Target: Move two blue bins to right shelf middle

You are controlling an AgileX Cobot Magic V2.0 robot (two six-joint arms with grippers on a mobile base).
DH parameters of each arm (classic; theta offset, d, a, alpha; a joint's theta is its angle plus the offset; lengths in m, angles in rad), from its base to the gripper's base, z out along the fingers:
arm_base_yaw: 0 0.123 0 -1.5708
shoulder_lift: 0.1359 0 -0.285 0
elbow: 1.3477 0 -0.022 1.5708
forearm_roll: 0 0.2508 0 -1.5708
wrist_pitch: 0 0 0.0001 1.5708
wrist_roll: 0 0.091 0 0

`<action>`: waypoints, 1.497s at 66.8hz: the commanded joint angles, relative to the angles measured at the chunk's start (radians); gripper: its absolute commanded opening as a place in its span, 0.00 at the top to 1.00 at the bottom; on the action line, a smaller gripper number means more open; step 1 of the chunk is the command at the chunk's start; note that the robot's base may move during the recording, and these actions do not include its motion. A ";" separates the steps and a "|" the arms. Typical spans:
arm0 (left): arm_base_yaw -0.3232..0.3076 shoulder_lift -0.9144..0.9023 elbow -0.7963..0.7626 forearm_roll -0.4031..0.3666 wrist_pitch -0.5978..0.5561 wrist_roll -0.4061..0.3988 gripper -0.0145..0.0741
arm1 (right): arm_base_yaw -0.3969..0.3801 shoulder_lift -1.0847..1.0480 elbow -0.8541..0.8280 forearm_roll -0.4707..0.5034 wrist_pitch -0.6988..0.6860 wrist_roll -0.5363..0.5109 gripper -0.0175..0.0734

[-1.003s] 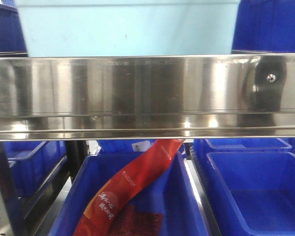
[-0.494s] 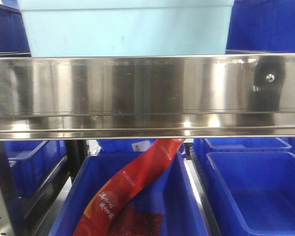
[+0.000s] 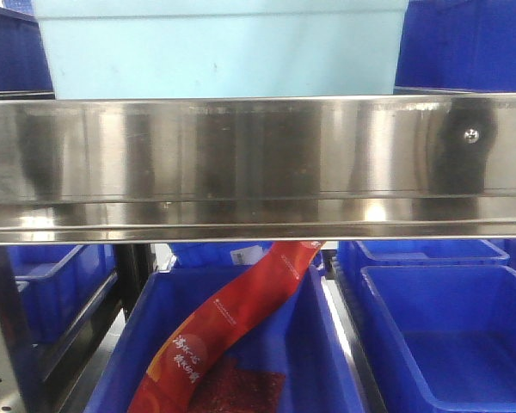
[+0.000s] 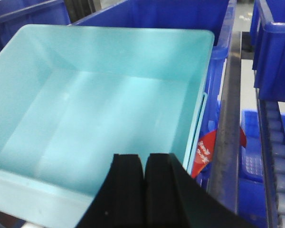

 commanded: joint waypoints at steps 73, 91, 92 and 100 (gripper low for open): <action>-0.004 -0.650 0.493 0.011 -0.268 0.000 0.96 | -0.002 -0.685 0.494 -0.119 -0.207 -0.010 0.99; -0.004 -0.650 0.493 0.011 -0.270 0.000 0.96 | -0.020 -0.693 0.494 -0.098 -0.175 -0.010 0.99; -0.004 -0.650 0.493 0.011 -0.270 0.000 0.96 | -0.028 -0.696 0.497 -0.096 -0.169 -0.012 0.99; -0.004 -0.650 0.493 0.011 -0.270 0.000 0.96 | -0.152 -0.769 0.565 -0.015 -0.184 -0.285 0.99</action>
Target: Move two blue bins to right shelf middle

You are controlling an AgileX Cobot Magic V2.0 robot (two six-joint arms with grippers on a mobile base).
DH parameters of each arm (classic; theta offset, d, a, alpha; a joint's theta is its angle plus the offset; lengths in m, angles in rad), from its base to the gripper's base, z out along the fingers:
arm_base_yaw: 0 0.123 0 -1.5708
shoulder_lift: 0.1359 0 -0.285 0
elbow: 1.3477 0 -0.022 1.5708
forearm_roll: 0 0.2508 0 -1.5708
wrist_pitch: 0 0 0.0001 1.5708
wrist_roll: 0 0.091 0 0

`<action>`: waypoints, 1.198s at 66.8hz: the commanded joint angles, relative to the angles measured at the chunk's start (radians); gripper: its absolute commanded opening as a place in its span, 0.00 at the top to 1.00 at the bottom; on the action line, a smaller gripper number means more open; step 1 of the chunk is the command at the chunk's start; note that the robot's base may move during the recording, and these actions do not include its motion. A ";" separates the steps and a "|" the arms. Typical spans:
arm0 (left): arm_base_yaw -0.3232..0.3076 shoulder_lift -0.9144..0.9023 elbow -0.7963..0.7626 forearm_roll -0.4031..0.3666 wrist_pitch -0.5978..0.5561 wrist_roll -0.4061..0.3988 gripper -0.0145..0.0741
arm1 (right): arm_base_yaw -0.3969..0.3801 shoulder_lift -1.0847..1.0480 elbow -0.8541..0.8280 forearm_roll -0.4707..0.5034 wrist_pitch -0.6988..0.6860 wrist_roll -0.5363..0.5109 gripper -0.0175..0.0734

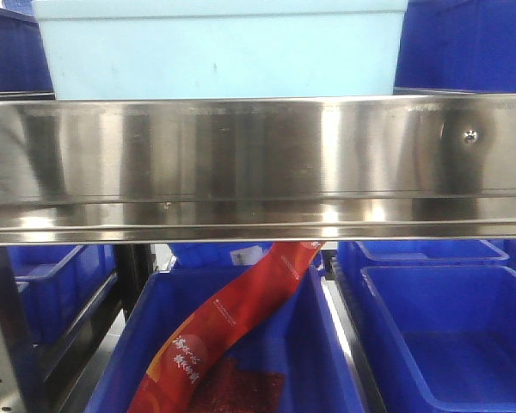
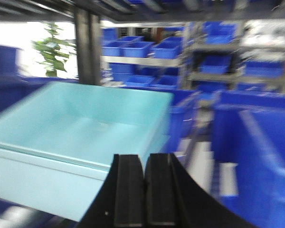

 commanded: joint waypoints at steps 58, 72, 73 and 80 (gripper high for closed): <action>-0.004 -0.004 0.000 0.004 -0.019 0.000 0.96 | -0.294 -0.483 0.628 0.180 -0.131 -0.242 0.99; -0.004 -0.004 0.000 0.004 -0.019 0.000 0.96 | -0.294 -0.483 0.628 0.180 -0.133 -0.242 0.99; -0.004 -0.004 0.000 0.004 -0.019 0.000 0.96 | -0.294 -0.483 0.628 0.180 -0.133 -0.242 0.99; -0.004 -0.004 0.000 0.004 -0.019 0.000 0.96 | -0.294 -0.483 0.628 0.180 -0.133 -0.242 0.99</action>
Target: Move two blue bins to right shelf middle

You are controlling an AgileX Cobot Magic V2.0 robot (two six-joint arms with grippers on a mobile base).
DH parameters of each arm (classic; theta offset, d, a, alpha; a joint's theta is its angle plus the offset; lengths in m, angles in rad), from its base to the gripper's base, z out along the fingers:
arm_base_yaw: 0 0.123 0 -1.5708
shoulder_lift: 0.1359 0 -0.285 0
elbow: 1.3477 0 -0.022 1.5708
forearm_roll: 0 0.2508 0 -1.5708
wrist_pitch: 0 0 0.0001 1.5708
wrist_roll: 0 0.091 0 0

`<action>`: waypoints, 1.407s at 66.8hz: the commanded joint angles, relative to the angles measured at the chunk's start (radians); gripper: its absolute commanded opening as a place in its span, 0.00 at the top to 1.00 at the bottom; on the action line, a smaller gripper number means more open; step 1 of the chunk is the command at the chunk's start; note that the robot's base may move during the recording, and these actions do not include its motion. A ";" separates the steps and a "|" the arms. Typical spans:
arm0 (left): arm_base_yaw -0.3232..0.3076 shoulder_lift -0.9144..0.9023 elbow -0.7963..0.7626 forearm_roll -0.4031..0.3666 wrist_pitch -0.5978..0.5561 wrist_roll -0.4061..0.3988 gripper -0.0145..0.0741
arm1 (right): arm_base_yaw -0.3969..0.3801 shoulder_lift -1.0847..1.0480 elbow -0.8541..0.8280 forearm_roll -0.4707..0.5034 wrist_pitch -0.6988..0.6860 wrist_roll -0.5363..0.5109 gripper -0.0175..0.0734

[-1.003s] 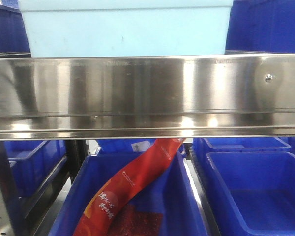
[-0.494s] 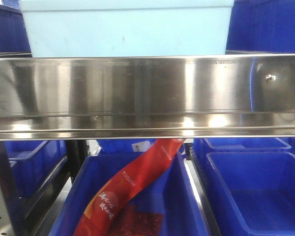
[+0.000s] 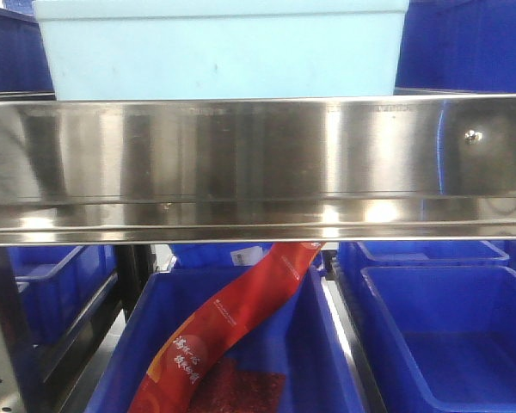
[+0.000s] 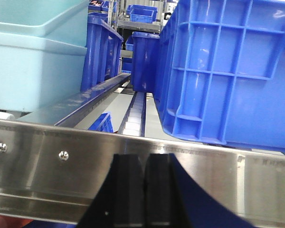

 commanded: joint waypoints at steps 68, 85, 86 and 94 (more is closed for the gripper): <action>0.405 -0.473 0.574 -0.221 -0.090 0.438 0.96 | -0.004 -0.003 0.003 -0.007 -0.024 0.002 0.99; 0.424 -0.547 0.666 -0.221 -0.106 0.438 0.96 | -0.004 -0.003 0.003 -0.007 -0.024 0.002 0.99; 0.424 -0.547 0.666 -0.221 -0.097 0.438 0.96 | -0.004 -0.003 0.003 -0.007 -0.024 0.002 0.99; 0.424 -0.547 0.666 -0.219 -0.075 0.438 0.96 | -0.004 -0.003 0.003 -0.007 -0.024 0.002 0.99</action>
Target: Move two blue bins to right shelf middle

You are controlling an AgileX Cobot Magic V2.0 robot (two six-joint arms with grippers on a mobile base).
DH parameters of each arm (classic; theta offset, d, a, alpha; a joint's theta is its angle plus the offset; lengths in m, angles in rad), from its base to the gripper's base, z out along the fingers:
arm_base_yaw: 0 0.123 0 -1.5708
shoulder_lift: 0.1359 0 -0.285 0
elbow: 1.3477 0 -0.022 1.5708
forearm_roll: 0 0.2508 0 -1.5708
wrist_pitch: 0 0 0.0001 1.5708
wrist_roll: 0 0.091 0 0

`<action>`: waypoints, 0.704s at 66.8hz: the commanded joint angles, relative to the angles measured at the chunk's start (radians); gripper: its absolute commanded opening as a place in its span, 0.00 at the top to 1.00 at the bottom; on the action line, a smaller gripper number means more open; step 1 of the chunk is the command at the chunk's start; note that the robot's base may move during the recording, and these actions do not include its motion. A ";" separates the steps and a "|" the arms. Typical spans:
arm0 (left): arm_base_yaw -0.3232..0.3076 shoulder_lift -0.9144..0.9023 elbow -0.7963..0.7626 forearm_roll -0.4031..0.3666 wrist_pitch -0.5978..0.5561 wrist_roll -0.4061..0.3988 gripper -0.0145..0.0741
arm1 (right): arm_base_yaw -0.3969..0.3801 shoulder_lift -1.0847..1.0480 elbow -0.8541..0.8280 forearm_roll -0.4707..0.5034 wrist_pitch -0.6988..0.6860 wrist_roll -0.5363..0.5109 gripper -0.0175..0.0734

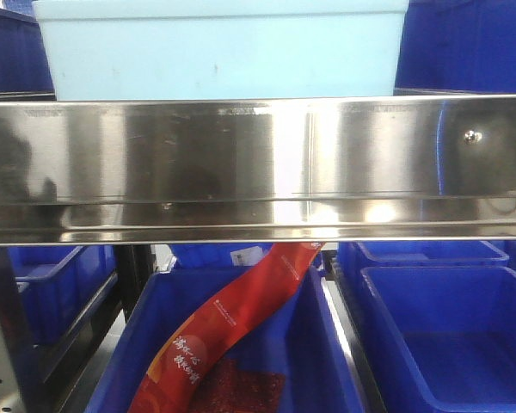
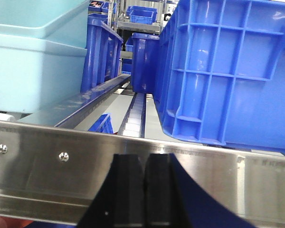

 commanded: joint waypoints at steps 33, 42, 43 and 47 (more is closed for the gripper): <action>0.004 -0.006 0.000 -0.004 -0.012 0.004 0.96 | -0.004 -0.003 0.003 -0.007 -0.022 0.001 0.99; 0.004 -0.006 0.000 -0.004 -0.012 0.004 0.96 | -0.004 -0.003 0.003 -0.007 -0.022 0.001 0.99; 0.004 -0.006 0.000 -0.004 -0.012 0.004 0.96 | -0.004 -0.003 0.003 -0.007 -0.022 0.001 0.99; 0.004 -0.006 0.000 -0.004 -0.012 0.004 0.96 | -0.004 -0.003 0.003 -0.007 -0.022 0.001 0.99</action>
